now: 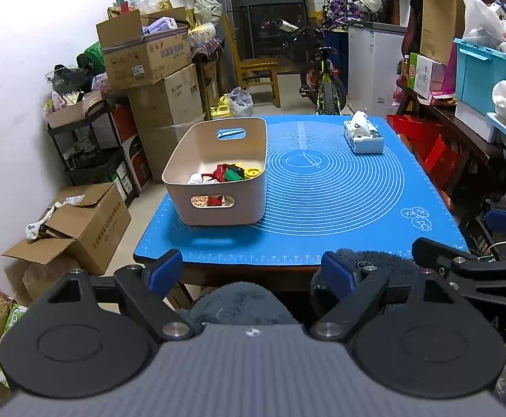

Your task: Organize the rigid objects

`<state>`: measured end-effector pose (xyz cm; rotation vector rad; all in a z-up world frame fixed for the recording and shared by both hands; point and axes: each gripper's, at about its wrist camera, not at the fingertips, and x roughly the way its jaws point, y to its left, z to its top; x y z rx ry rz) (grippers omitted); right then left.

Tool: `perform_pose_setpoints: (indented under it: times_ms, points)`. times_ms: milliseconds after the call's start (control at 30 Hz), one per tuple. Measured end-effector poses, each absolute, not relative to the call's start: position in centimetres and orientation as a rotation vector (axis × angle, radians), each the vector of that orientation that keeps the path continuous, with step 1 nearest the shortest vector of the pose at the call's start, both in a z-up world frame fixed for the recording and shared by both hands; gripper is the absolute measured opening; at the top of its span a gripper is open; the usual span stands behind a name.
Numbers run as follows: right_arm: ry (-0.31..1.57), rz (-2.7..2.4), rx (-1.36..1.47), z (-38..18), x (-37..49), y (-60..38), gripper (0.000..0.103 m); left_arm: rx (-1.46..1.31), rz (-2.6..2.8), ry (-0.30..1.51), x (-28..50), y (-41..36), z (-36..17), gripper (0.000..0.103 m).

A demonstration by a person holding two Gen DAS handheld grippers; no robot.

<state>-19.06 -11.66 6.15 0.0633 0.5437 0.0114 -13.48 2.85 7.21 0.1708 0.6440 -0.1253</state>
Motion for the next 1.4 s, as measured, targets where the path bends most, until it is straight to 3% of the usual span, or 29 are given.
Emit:
perform_pose_setpoints:
  times_ms: [1400]
  points:
    - [0.550,0.020,0.063,6.04,-18.79,-11.16,0.092,0.181,-0.122,0.648,-13.45,2.97,7.36,0.087]
